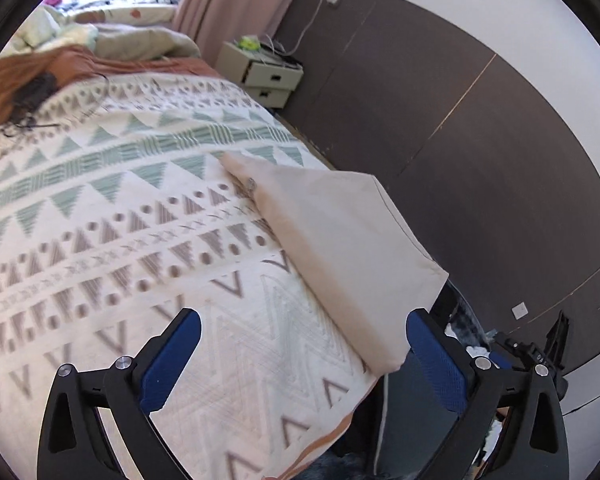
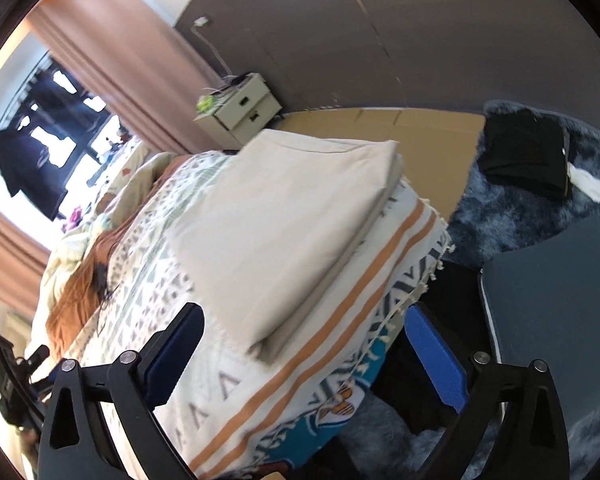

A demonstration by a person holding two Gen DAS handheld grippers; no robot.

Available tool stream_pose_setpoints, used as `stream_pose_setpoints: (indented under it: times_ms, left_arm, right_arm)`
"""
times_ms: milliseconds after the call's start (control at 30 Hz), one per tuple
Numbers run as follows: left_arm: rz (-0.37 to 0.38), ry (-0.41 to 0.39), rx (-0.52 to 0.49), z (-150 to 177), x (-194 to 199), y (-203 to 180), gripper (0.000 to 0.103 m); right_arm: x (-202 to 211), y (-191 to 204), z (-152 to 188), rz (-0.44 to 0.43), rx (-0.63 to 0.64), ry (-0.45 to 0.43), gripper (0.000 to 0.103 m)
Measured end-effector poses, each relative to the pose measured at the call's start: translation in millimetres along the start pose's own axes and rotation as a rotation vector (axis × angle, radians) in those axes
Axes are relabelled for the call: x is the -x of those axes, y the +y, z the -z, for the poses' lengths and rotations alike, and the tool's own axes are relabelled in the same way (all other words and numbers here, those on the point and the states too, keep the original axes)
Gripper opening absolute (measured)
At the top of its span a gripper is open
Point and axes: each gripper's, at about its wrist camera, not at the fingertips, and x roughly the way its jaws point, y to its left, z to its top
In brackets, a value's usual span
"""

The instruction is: Fold large clothes

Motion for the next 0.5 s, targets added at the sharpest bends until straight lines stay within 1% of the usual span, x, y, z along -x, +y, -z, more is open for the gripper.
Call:
stream_pose_setpoints:
  times_ms: [100, 200, 400, 500]
  left_arm:
    - [-0.016, -0.033, -0.012, 9.6, 34.0, 7.9, 0.103]
    - [-0.038, -0.064, -0.016, 21.4, 65.4, 15.1, 0.103]
    - [-0.069, -0.141, -0.011, 51.1, 129.3, 32.5, 0.103]
    - [-0.101, -0.175, -0.022, 68.1, 159.2, 36.8, 0.103]
  right_arm:
    - [14.8, 22.5, 12.7, -0.007, 0.049, -0.005, 0.103]
    - [27.8, 42.5, 23.2, 0.015, 0.098, -0.002, 0.103]
    - [54.8, 79.3, 44.7, -0.003, 0.185, -0.014, 0.103]
    - [69.5, 96.9, 58.2, -0.003, 0.234, -0.033, 0.103]
